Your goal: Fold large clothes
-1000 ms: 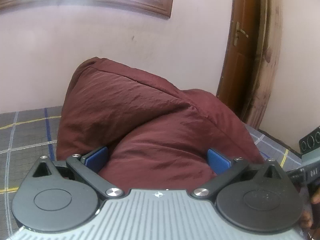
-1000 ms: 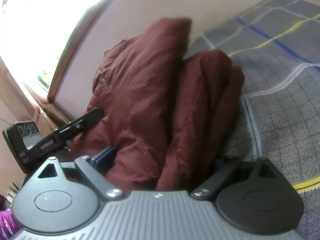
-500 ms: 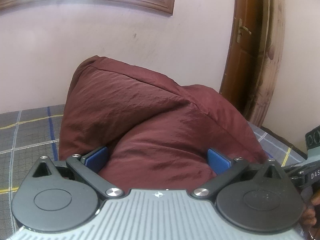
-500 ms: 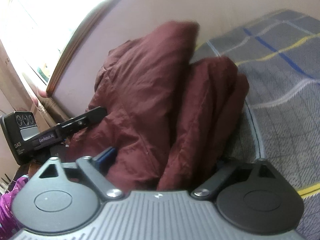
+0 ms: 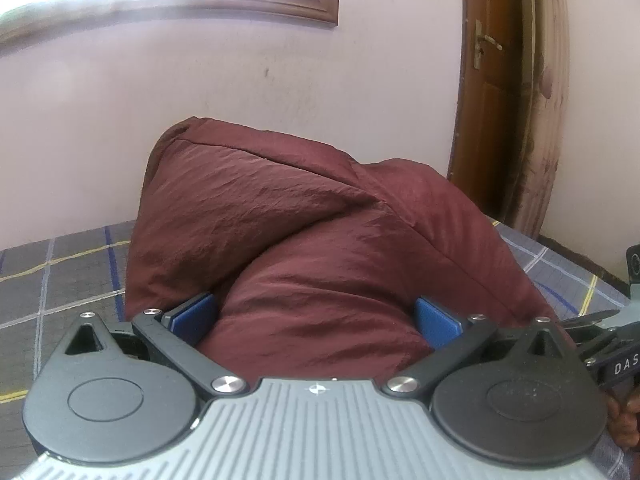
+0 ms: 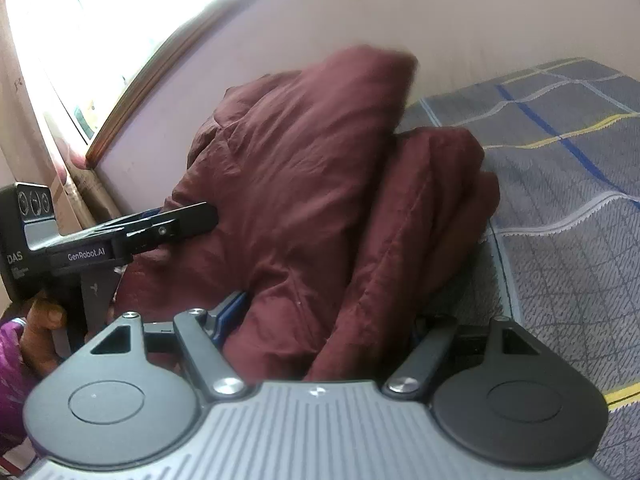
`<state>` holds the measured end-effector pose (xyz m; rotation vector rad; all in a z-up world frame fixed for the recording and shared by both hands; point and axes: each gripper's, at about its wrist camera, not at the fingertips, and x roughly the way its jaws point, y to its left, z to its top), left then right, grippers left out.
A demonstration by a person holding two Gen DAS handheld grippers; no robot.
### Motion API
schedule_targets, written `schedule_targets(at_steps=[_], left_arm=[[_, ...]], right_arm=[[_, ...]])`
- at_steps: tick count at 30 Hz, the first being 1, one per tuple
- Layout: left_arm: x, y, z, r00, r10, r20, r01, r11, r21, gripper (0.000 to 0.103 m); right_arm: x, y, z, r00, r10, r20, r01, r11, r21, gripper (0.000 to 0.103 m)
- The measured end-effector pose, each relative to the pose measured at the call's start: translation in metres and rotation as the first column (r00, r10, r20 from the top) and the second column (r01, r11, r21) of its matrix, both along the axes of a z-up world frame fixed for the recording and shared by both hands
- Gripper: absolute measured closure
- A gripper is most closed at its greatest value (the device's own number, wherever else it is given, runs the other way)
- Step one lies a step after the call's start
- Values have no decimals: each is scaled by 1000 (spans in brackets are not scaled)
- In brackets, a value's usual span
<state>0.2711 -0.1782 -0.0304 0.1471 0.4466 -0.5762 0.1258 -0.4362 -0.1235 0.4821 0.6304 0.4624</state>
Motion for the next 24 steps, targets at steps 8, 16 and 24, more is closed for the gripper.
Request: schedule_targets(at_steps=[8, 16, 24], left_arm=[[-10, 6, 11, 1000, 1, -13, -1, 999, 41, 0], [-9, 78, 19, 977, -104, -185, 86, 991, -103, 0], [46, 145, -24, 845, -307, -439, 102, 897, -431, 0]], right_arm=[[-2, 5, 2, 1000, -12, 15, 12, 1000, -23, 28], [-2, 5, 1, 1000, -15, 18, 16, 1000, -23, 27], [-2, 4, 0, 1000, -19, 13, 20, 1000, -6, 25]])
